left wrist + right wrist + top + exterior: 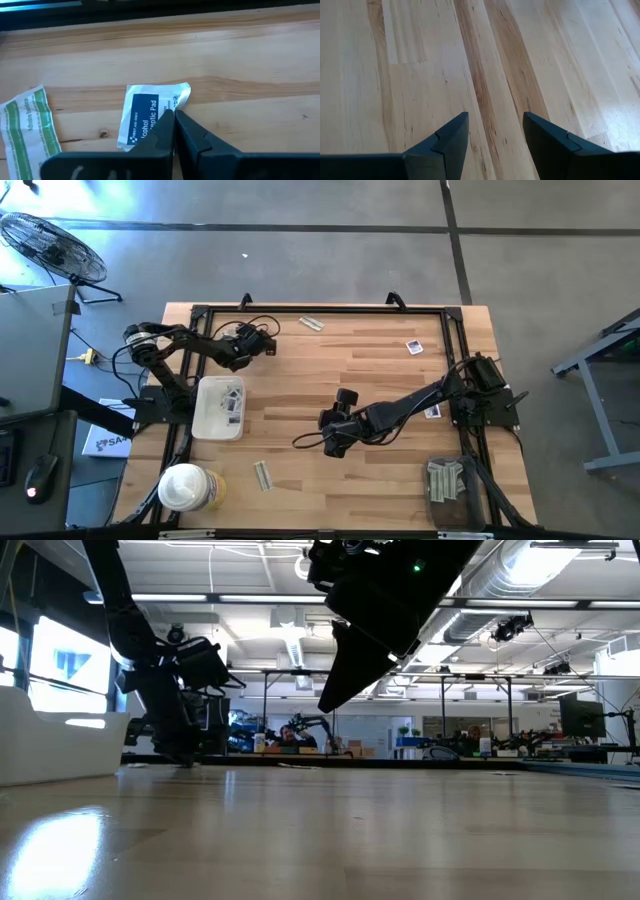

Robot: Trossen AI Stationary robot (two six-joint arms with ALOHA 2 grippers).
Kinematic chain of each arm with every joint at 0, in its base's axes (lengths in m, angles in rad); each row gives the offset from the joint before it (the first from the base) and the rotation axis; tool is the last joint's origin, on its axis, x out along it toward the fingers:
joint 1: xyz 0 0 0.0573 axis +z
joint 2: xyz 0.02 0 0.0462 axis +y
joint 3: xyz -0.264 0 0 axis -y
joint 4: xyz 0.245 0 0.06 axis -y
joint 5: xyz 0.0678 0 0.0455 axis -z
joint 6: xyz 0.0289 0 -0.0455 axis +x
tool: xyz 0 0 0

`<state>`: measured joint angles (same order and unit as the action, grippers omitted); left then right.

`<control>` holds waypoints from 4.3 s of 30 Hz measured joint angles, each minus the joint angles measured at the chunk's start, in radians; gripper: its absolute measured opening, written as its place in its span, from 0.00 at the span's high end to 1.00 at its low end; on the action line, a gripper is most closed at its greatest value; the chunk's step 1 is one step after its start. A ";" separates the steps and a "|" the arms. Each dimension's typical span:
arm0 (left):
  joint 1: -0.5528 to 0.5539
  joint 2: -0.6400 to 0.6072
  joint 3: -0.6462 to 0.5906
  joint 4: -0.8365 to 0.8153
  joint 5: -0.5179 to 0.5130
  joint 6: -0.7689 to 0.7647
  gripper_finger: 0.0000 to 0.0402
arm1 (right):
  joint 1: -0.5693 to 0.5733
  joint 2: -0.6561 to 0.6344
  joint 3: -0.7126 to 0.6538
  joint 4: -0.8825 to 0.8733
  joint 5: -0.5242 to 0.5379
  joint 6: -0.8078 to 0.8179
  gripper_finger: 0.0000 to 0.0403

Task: Pick & Place First Aid Supplies
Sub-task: Put the blue alcohol pad into the white bin, then put the green bandage pack into the black bin

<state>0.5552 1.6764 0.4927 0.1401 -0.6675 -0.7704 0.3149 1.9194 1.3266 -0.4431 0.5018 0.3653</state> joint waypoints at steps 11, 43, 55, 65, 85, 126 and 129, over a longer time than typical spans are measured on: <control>-0.006 -0.240 -0.010 -0.144 0.141 0.125 1.00 | 0.000 0.000 0.000 0.000 0.000 -0.007 0.55; -0.765 -1.019 0.121 -1.220 0.520 0.104 1.00 | -0.001 0.000 0.000 0.008 0.004 -0.007 0.55; -0.785 -0.944 0.000 -1.160 0.496 -0.050 0.95 | 0.000 0.000 0.000 0.066 -0.027 -0.066 0.55; -0.785 -0.870 0.015 -1.154 0.575 -0.038 0.72 | -0.005 0.065 0.000 0.272 -0.165 -0.217 0.55; -1.063 -0.706 0.229 -0.749 0.517 0.120 0.67 | -0.014 0.064 0.000 0.288 -0.206 -0.238 0.55; -1.152 0.021 0.463 -0.752 0.670 0.086 0.67 | -0.021 0.064 0.000 0.287 -0.205 -0.225 0.55; -1.152 0.022 0.463 -0.752 0.666 0.089 0.68 | -0.021 0.064 0.000 0.286 -0.205 -0.225 0.55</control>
<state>-0.5971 1.6979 0.9554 -0.6124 -0.0011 -0.6809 0.2939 1.9835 1.3266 -0.1566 0.2966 0.1402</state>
